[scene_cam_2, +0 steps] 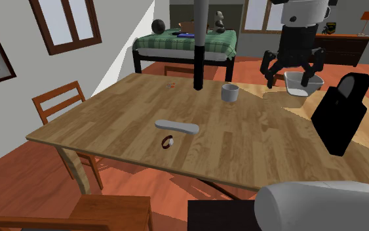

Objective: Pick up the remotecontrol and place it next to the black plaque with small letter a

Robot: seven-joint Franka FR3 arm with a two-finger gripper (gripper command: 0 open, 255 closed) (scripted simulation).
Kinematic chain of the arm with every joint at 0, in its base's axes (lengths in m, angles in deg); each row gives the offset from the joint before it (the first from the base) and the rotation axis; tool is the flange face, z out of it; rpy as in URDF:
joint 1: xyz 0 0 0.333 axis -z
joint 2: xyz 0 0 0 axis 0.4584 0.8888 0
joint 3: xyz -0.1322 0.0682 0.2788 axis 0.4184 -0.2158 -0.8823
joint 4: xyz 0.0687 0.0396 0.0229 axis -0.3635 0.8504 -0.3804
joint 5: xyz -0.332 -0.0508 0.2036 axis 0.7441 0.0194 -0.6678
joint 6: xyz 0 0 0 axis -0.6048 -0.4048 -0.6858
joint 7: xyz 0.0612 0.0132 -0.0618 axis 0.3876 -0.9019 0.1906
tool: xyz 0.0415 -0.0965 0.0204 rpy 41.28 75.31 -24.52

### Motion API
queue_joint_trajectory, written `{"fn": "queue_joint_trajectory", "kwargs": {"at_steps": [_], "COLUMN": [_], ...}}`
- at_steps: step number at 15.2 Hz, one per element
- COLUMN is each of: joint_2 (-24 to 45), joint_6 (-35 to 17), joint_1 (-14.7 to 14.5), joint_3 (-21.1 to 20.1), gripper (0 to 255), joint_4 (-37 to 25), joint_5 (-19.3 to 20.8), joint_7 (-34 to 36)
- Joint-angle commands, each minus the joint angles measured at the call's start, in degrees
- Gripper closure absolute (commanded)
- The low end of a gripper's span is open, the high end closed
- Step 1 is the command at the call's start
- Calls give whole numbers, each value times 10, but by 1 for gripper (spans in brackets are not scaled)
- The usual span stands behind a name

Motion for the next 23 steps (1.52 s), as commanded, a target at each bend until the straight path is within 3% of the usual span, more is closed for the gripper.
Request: {"fn": "queue_joint_trajectory", "kwargs": {"at_steps": [1, 12, 23], "joint_2": [0, 178, 361], "joint_6": [0, -164, -281], "joint_1": [0, -78, -144], "joint_3": [0, 8, -12], "gripper": [0, 0, 0], "joint_4": [0, -13, -75], "joint_5": [0, -9, -29], "joint_7": [0, -135, -269]}}
